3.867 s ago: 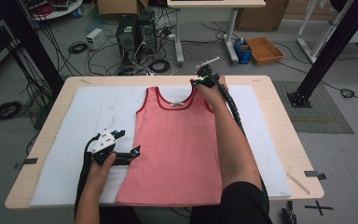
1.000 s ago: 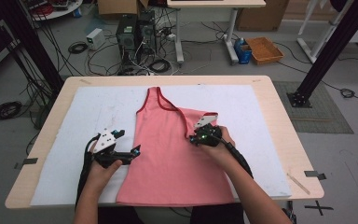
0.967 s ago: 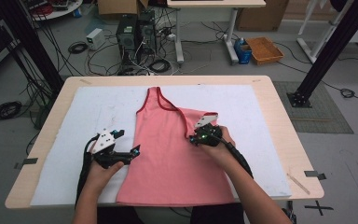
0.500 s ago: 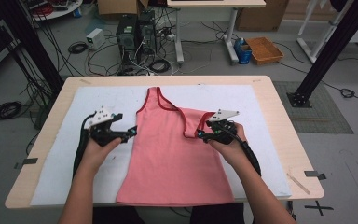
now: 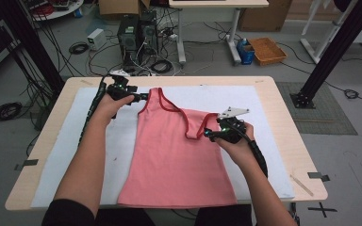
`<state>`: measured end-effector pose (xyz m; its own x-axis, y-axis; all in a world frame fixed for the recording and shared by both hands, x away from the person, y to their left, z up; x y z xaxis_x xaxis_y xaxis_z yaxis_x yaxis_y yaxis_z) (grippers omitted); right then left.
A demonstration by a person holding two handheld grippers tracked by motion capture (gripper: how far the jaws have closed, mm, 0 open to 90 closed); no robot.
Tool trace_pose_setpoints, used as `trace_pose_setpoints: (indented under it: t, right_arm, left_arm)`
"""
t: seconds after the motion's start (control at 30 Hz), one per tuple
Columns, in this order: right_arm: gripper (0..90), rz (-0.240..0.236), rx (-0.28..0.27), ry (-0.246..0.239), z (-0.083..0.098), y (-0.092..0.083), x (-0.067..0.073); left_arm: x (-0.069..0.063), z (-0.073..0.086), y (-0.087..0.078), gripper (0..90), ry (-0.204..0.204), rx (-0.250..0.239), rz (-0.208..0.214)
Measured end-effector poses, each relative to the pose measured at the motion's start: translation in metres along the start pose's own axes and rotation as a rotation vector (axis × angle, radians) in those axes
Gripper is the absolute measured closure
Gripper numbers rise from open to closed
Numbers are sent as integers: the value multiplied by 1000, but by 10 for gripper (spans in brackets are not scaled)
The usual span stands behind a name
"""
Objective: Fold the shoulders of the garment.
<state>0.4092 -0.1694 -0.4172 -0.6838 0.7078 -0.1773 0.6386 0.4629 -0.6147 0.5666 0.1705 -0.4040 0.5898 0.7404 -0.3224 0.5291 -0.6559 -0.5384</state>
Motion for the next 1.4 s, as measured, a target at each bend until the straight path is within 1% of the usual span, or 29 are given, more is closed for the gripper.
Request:
trace_pose_setpoints:
  t: [0.1,0.13,0.17,0.27,0.3,0.33,0.37,0.4,0.43,0.47,0.5,0.53,0.57,0.6,0.63,0.67,0.7,0.77,0.87,0.9,0.97,1.07,1.17,1.2,1.23,1.27,1.3,1.37,1.4]
  right_arm:
    - [365,14,-8,6,-3,-4,-2]
    - [360,16,-11,11,-3,-5,-2]
    - [358,20,-11,15,-2,-5,-1]
    - [356,25,-13,12,0,-4,1]
    - [355,30,-16,18,0,-5,2]
    - [355,35,-30,23,-1,-7,2]
    - [355,40,-31,28,-1,-7,1]
    - [355,40,-31,28,-1,-7,1]
    - [355,41,-31,25,-1,-8,0]
    - [355,44,-28,28,-1,-8,-1]
    - [356,46,-25,28,-1,-9,-3]
    - [360,57,-27,32,0,-11,-6]
    - [360,57,-27,32,0,-11,-6]
    - [361,59,-30,35,1,-12,-7]
    - [368,62,-33,41,2,-14,-9]
    - [368,62,-33,41,2,-14,-9]
    - [375,63,-35,45,2,-15,-10]
    - [379,64,-37,37,3,-18,-9]
    - [389,66,-43,35,2,-22,-10]
    - [390,70,-45,36,2,-23,-10]
    - [395,67,-48,37,1,-24,-10]
    - [402,65,-61,32,-1,-25,-9]
    - [405,65,-69,24,-1,-27,-10]
    - [406,64,-68,25,-1,-27,-10]
    - [406,65,-70,29,-1,-28,-11]
    - [407,66,-75,26,-1,-29,-12]
    - [413,65,-79,26,-1,-32,-14]
    - [414,62,-82,22,-1,-34,-14]
    - [415,63,-83,16,-2,-37,-14]
  left_arm:
    - [12,-7,20,233,-19,31,-1]
    - [15,-9,27,233,-26,60,-4]
    - [18,-11,33,233,-22,72,-26]
    - [24,-15,52,233,-7,112,-51]
    - [27,-15,57,233,9,104,-49]
    - [31,-13,62,233,12,92,-48]
    - [36,-11,67,232,-2,90,-60]
    - [42,-7,73,232,-13,126,-82]
    - [46,-3,79,232,-1,176,-113]
    - [47,-2,84,233,15,207,-130]
    - [45,-3,89,233,18,199,-118]
    - [41,-5,93,320,23,181,-94]
    - [36,-6,97,320,44,170,-83]
    - [34,-6,101,382,59,164,-95]
    - [35,-3,103,556,53,183,-113]
    - [36,1,106,556,54,202,-129]
    - [36,1,107,596,43,188,-132]
    - [34,0,107,691,99,201,-171]
    - [29,0,105,834,125,204,-160]
    - [27,-1,103,851,137,200,-152]
    - [21,-5,98,869,179,188,-139]
    - [11,-15,87,874,221,152,-112]
    - [1,-24,73,878,263,125,-99]
    - [-3,-25,68,878,277,113,-104]
    - [-6,-26,64,878,283,101,-101]
    - [-11,-27,58,878,285,76,-82]
    - [-15,-27,53,879,282,56,-81]
    - [-21,-24,44,880,280,38,-69]
    - [-23,-21,39,880,285,31,-76]
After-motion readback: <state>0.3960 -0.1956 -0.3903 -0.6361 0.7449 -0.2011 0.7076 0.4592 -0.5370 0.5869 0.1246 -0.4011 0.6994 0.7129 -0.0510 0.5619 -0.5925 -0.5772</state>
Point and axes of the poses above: each handheld gripper's, and its own axes: y roughly forward along the jaws, z roughly out of its underside, x roughly to its left, the point moved 5 cm from there along y, roughly forward along the jaws, and after that the axes turned 10 degrees about -y, right-handed, at the moved point
